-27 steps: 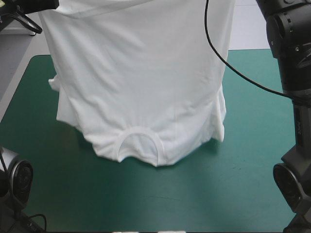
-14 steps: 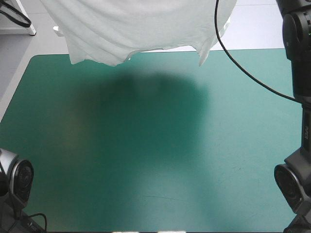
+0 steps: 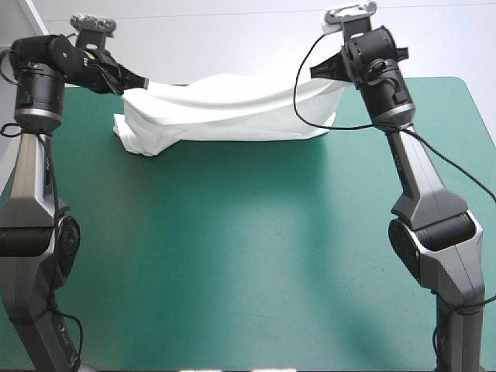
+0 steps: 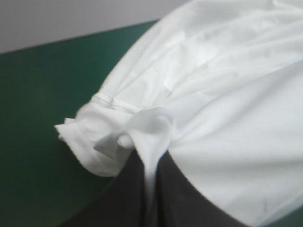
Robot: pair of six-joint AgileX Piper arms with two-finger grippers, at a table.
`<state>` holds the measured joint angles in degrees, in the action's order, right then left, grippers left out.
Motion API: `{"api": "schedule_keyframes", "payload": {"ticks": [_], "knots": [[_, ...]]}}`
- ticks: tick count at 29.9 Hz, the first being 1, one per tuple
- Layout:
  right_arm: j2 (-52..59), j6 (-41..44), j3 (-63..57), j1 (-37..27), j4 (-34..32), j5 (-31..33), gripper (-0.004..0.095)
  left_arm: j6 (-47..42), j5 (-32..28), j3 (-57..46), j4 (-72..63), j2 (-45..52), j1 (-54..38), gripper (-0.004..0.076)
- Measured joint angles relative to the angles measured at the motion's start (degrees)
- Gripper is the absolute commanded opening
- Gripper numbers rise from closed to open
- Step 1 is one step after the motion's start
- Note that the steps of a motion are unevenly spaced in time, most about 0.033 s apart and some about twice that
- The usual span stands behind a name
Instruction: Fold the cloth
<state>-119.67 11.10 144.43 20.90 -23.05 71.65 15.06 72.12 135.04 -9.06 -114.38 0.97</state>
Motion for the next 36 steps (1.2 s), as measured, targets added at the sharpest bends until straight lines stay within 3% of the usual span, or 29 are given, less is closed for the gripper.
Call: {"api": "schedule_keyframes", "payload": {"ticks": [5, 9, 18, 23, 30, 36], "knots": [[1.07, 0.61, -7.17, 0.00, 7.21, 0.00, -0.0018, -0.48, -0.06, -5.33, -2.46, -2.00, 0.00, -0.0010], [6.86, -0.03, -19.76, 0.06, 10.79, -0.06, -0.0018, -0.74, -0.18, -15.92, -0.08, 3.19, 0.00, -0.0010], [30.25, -0.51, -52.46, 0.06, 12.50, -0.13, -0.0018, -2.20, -2.44, -54.49, 0.70, 32.09, -0.04, -0.0010], [42.21, -0.61, -69.46, 0.06, 17.29, -0.32, -0.0017, -4.30, -1.91, -72.60, 2.37, 49.45, -0.04, -0.0010], [53.63, -1.70, -89.28, 0.06, 24.55, -0.93, -0.0018, -8.05, -0.83, -88.63, 6.22, 67.46, -0.04, -0.0010], [59.55, -2.27, -98.52, 0.06, 26.93, -1.77, -0.0018, -8.38, -0.85, -97.72, 5.07, 70.06, -0.04, -0.0009]]}}
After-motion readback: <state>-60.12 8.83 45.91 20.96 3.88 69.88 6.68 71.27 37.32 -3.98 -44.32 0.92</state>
